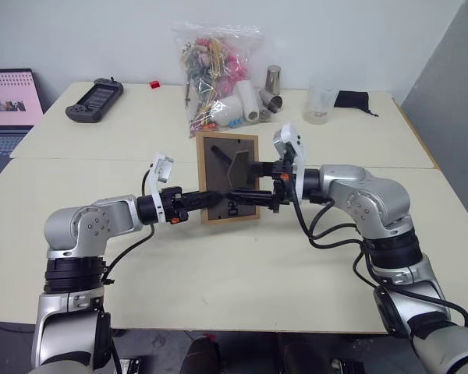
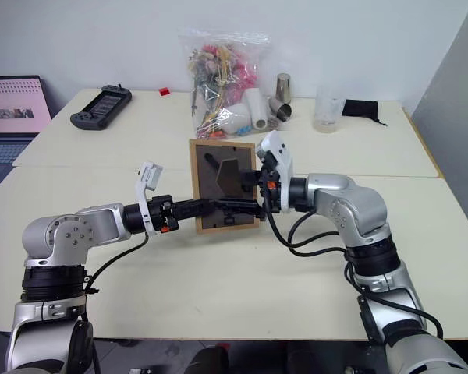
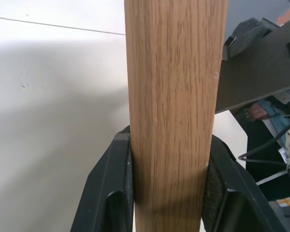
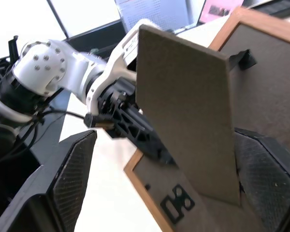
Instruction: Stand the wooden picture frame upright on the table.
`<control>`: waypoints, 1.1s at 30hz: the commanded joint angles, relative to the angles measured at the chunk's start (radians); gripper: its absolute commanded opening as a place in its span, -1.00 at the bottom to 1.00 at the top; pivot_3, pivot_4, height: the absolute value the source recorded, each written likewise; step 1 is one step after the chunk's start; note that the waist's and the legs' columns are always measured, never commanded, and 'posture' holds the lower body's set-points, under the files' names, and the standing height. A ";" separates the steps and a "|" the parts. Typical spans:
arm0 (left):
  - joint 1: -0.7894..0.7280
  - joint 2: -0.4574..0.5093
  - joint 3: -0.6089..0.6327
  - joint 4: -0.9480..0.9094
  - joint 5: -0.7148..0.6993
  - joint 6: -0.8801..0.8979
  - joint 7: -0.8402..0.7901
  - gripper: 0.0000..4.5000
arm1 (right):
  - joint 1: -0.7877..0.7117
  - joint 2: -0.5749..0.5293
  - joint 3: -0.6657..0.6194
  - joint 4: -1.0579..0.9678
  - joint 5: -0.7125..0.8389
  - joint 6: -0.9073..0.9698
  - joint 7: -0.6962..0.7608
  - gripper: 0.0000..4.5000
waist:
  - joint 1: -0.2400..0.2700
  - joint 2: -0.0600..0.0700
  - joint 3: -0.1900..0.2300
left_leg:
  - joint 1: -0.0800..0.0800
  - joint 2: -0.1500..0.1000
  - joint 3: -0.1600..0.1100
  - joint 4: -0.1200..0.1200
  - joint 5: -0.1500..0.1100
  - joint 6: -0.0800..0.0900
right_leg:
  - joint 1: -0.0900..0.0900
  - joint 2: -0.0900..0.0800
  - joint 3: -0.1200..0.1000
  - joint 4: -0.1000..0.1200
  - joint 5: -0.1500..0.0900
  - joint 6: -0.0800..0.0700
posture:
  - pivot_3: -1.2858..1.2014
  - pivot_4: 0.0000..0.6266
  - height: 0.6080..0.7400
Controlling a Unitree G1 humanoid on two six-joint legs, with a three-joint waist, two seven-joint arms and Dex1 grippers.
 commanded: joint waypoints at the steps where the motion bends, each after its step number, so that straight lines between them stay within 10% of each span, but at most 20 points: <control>1: -0.018 -0.002 0.023 -0.038 -0.039 0.005 -0.001 -0.43 | 0.020 -0.024 -0.009 -0.038 0.000 -0.029 -0.001 1.00 | 0.000 0.000 0.000 | 0.000 0.000 0.000 0.000 0.000 0.000 | 0.000 0.000 0.000 0.000 0.000 0.000 | 0.03 -0.52 1.00; 8: -0.045 -0.004 0.065 0.017 -0.142 0.219 0.014 -0.43 | 0.109 -0.226 -0.101 0.015 -0.092 -0.174 0.026 1.00 | 0.009 0.000 0.000 | -0.001 -0.001 -0.001 0.000 0.000 0.000 | 0.000 -0.001 0.000 -0.001 0.000 0.000 | 0.03 -0.52 1.00; 15: -0.091 -0.035 0.110 0.151 -0.257 0.436 0.120 -0.43 | 0.286 -0.372 0.009 0.190 -0.442 -0.990 0.089 1.00 | 0.003 -0.001 0.000 | -0.001 -0.001 0.000 0.001 0.000 0.001 | 0.000 0.000 0.000 -0.001 0.000 0.000 | 0.03 -0.52 1.00; 23: -0.070 -0.018 0.034 0.253 -0.603 0.436 0.321 -0.43 | 0.166 -0.308 0.098 0.517 -0.941 -1.752 -0.398 1.00 | -0.025 0.000 0.000 | 0.001 -0.001 0.001 0.004 0.001 0.000 | 0.001 -0.001 0.002 0.003 0.001 0.001 | 0.03 -0.52 1.00; 33: -0.014 -0.011 0.022 0.219 -0.854 0.433 0.548 -0.43 | 0.045 -0.198 0.172 0.647 -1.142 -1.965 -0.665 1.00 | -0.023 0.000 0.000 | 0.001 -0.002 0.000 0.010 0.003 -0.004 | 0.002 -0.002 0.002 0.007 0.001 0.001 | 0.03 -0.52 1.00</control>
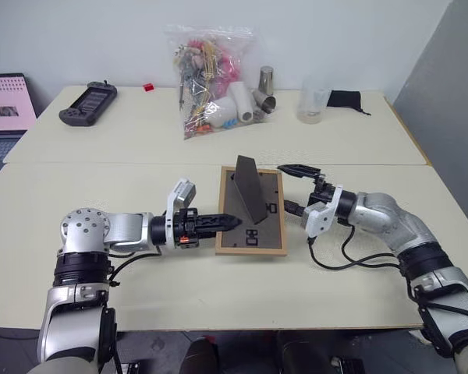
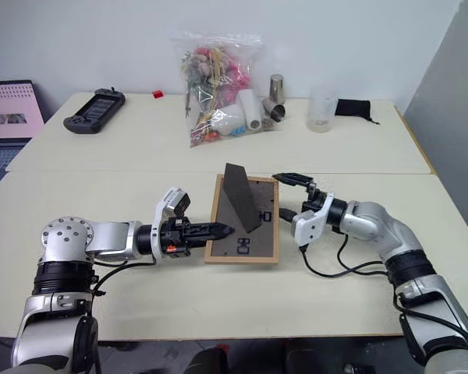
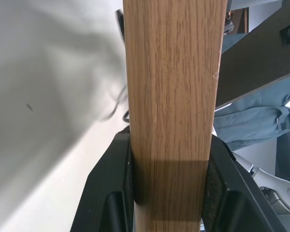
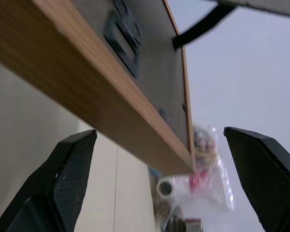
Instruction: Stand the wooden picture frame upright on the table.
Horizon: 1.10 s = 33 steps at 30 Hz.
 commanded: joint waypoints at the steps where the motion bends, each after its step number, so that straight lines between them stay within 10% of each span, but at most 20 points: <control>1: 0.019 0.008 0.014 -0.047 -0.117 -0.006 0.070 -0.43 | -0.051 0.020 0.015 0.017 -0.020 -0.071 -0.067 1.00 | 0.000 0.000 0.000 | 0.000 0.000 0.000 0.000 0.000 0.000 | 0.000 0.000 0.000 0.001 0.000 0.000 | 0.03 -0.52 1.00; 15: 0.108 0.073 -0.063 -0.160 -0.312 -0.144 0.197 -0.43 | -0.065 -0.007 0.020 0.044 -0.119 -0.175 -0.215 -0.15 | 0.000 0.000 0.000 | 0.000 -0.001 -0.001 0.003 0.000 0.000 | 0.000 0.000 0.000 0.005 0.000 0.000 | 0.03 -0.52 1.00; 27: 0.095 0.201 -0.056 -0.253 -0.072 -0.199 -0.005 0.72 | -0.049 -0.024 0.012 0.065 -0.040 -0.159 -0.200 -0.40 | -0.001 0.000 0.000 | 0.001 -0.002 -0.001 0.003 0.000 0.000 | 0.000 0.000 0.000 0.006 0.000 0.000 | 0.03 -0.52 1.00; 33: 0.094 0.314 -0.067 -0.402 0.325 -0.469 -0.123 1.00 | 0.013 0.027 0.046 0.007 0.453 0.130 0.204 -0.40 | -0.001 0.000 0.000 | 0.001 -0.001 -0.001 0.003 0.000 0.000 | 0.000 0.000 0.000 0.006 0.000 -0.001 | 0.03 -0.52 1.00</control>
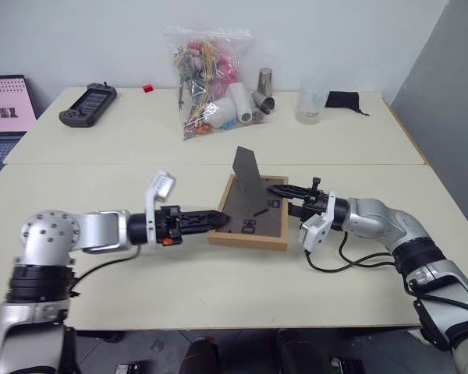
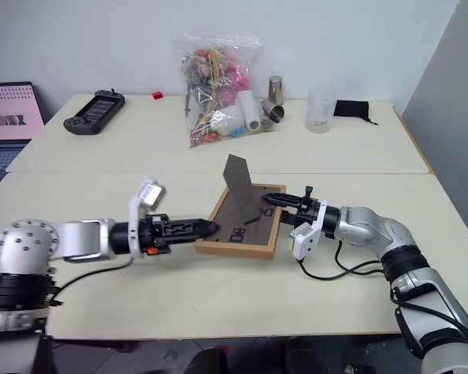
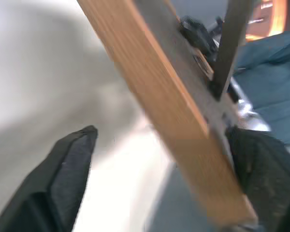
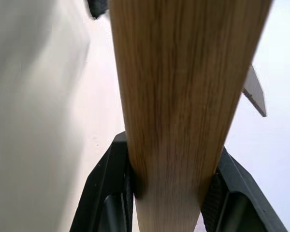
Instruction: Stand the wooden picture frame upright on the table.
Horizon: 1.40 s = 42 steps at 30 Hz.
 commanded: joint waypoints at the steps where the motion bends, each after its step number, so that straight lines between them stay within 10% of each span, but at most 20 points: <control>1: 0.019 0.029 -0.025 -0.156 0.309 -0.233 -0.004 1.00 | 0.051 0.054 -0.018 -0.148 0.501 0.333 0.335 -0.40 | 0.002 0.000 0.000 | 0.000 0.000 0.000 0.000 0.000 0.000 | 0.001 0.000 0.000 -0.001 0.000 0.000 | 0.03 -0.52 1.00; 13: 0.237 -0.039 -0.024 -0.428 0.720 -0.614 -0.042 1.00 | -0.022 0.177 -0.150 -0.387 1.082 1.449 0.647 -0.40 | 0.016 0.000 0.000 | 0.000 0.002 0.000 0.000 -0.002 0.004 | 0.000 0.001 -0.001 -0.001 0.000 0.000 | 0.03 -0.52 1.00; 32: 0.206 -0.110 -0.016 -0.351 0.809 -0.626 -0.111 1.00 | -0.112 0.361 -0.268 0.074 0.917 1.418 0.715 -0.40 | 0.024 0.000 0.000 | -0.002 0.002 0.001 -0.001 -0.003 0.004 | -0.001 0.001 -0.001 -0.005 0.000 0.000 | 0.03 -0.52 1.00; 42: 0.179 -0.132 -0.026 -0.316 0.848 -0.631 -0.139 1.00 | -0.044 0.340 -0.279 -0.024 0.884 1.436 0.725 0.57 | 0.024 0.000 0.000 | -0.002 0.002 0.001 -0.001 -0.003 0.004 | -0.001 0.001 -0.001 -0.005 0.000 0.000 | 0.03 -0.52 1.00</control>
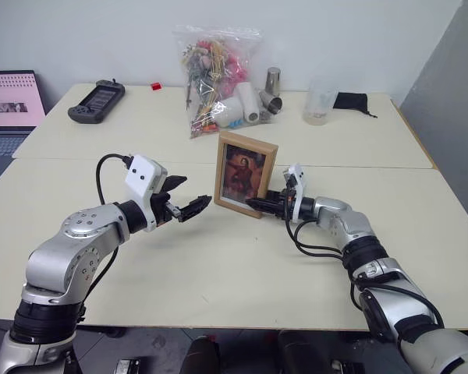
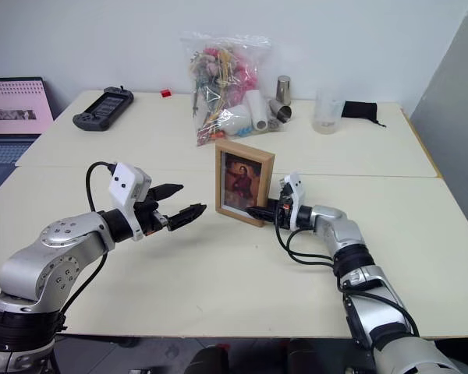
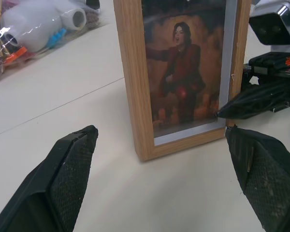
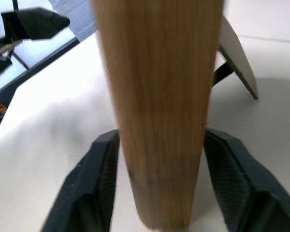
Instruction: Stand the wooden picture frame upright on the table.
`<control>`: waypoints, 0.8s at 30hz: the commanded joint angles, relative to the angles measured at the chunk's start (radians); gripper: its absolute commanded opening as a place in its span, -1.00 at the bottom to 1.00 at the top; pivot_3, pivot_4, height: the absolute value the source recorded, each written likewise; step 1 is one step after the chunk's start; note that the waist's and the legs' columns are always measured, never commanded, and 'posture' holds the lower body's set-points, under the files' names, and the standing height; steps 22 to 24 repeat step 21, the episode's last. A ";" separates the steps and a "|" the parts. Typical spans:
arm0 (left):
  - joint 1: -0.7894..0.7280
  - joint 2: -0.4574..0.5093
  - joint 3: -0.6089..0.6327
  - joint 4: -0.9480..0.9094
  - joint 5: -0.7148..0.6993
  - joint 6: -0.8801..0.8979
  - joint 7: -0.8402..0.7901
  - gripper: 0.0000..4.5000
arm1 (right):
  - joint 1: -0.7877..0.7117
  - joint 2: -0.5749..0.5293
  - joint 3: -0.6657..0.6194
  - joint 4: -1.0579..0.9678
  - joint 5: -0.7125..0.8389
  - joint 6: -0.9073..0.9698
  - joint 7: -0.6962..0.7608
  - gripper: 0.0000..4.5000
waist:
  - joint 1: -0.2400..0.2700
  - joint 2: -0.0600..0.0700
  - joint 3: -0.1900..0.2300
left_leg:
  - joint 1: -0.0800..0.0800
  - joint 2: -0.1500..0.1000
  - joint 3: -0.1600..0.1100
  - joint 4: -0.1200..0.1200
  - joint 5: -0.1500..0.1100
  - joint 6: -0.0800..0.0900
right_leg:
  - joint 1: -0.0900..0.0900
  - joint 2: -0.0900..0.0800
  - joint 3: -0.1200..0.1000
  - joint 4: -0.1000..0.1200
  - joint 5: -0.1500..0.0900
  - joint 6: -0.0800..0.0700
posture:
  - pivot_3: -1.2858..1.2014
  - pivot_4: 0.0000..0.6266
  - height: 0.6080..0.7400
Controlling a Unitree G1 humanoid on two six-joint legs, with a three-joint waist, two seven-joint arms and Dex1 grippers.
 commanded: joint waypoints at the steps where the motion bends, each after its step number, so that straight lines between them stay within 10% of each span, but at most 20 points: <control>1: -0.024 -0.008 0.004 0.007 0.025 -0.021 -0.020 1.00 | 0.030 -0.039 -0.028 -0.092 -0.004 0.013 0.017 0.65 | 0.000 0.000 0.000 | 0.000 0.000 0.000 0.000 0.000 0.000 | 0.000 0.000 0.000 0.000 0.000 0.000 | 0.03 -0.52 1.00; 5: -0.032 -0.014 0.003 0.038 0.052 -0.031 -0.032 1.00 | 0.130 -0.126 -0.037 -0.236 -0.002 0.059 0.029 0.98 | 0.007 0.000 0.000 | 0.000 0.000 0.000 0.000 0.000 0.000 | 0.000 0.000 0.000 0.000 0.000 0.000 | 0.03 -0.52 1.00; 17: -0.099 -0.017 0.054 0.187 0.066 -0.014 -0.047 1.00 | 0.426 -0.371 -0.220 -0.998 0.181 0.390 -0.156 0.98 | -0.002 0.000 0.000 | 0.000 0.001 0.000 -0.001 0.000 0.000 | 0.000 0.001 0.000 0.000 0.000 0.000 | 0.03 -0.52 1.00; 24: -0.130 0.003 0.032 0.224 0.077 -0.024 -0.107 1.00 | 0.440 -0.353 -0.221 -1.099 0.217 0.464 -0.234 0.98 | -0.003 0.000 0.000 | 0.000 0.001 0.000 0.000 0.000 0.000 | 0.000 0.001 0.000 0.000 0.000 0.000 | 0.03 -0.52 1.00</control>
